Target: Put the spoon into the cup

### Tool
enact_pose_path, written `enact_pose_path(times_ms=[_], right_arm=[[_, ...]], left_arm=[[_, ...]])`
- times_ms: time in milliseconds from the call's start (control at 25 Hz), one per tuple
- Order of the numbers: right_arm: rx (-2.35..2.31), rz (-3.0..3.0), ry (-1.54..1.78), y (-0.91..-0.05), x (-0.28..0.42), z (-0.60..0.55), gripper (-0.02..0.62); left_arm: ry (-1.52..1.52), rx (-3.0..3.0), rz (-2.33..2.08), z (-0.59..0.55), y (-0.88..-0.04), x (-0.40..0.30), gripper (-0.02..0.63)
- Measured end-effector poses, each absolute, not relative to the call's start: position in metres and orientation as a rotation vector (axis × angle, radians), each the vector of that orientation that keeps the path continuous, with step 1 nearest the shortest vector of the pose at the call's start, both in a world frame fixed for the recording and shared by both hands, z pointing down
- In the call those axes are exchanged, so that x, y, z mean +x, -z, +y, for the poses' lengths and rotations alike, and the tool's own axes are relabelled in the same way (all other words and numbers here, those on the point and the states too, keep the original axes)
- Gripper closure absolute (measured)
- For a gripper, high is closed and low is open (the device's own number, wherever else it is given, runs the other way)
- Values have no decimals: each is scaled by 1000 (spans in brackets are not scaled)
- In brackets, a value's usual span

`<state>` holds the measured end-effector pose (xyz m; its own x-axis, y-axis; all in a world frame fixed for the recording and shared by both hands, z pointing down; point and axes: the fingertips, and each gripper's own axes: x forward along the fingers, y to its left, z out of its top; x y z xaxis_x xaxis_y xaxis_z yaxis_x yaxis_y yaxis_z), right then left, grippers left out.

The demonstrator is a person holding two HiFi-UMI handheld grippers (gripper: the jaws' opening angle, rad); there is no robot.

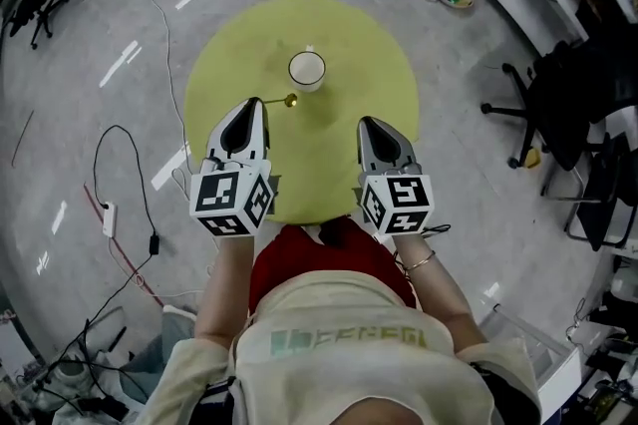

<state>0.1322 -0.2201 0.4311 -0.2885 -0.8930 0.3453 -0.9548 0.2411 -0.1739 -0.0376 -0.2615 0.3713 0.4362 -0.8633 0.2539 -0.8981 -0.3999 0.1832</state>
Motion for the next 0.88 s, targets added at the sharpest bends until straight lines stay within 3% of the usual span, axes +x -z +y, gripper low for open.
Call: enact_pose_path(times_ms=[880], right_arm=[[1569,-2395,-425,-437,124,-295,558]], left_arm=[[-132,2351,-1575,-330,-383,-7,580]])
